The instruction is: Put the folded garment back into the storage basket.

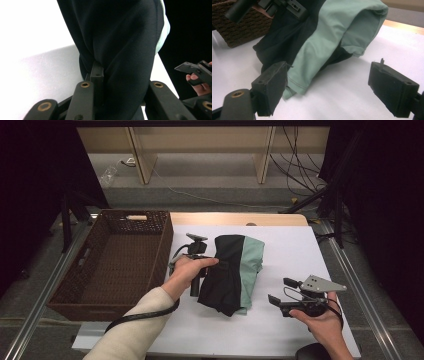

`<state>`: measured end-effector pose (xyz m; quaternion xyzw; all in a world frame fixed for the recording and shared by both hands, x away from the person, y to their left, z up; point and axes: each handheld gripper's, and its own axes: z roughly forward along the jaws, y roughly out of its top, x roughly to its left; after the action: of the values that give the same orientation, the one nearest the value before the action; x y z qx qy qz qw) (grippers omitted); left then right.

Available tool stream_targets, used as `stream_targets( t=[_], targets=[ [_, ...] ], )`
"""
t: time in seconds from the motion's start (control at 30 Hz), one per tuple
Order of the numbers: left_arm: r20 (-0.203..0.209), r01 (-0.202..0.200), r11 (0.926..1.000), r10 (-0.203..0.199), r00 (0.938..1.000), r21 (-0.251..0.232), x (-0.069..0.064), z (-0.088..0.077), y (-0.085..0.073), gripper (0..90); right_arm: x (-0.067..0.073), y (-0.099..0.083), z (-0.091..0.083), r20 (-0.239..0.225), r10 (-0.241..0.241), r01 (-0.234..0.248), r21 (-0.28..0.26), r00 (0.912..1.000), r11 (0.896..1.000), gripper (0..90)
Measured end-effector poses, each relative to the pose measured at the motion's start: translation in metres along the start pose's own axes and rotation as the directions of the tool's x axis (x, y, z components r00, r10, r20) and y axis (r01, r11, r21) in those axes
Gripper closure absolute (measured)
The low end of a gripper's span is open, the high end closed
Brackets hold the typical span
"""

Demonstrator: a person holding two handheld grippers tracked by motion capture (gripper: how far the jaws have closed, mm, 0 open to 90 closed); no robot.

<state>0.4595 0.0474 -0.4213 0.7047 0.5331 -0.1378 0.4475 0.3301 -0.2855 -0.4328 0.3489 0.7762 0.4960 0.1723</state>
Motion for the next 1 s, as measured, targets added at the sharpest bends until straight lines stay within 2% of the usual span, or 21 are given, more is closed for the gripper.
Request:
stream_targets(
  t=[0.4,0.7,1.0],
  targets=[
    [0.008,0.021,0.9998,-0.021,0.9997,-0.004,0.001,-0.01,0.005,69.0,0.0,0.0,0.0,-0.001,0.001,-0.001,-0.002,1.0,1.0,16.7],
    [0.005,-0.003,1.0,0.003,1.0,-0.005,0.003,-0.02,0.008,69.5,0.0,0.0,0.0,0.0,0.0,0.0,-0.002,1.0,1.0,16.7],
    [0.005,-0.001,1.0,0.001,1.0,-0.006,0.004,-0.028,0.012,69.7,0.0,0.0,0.0,0.0,0.003,-0.003,-0.003,1.0,1.0,16.7]
  ],
)
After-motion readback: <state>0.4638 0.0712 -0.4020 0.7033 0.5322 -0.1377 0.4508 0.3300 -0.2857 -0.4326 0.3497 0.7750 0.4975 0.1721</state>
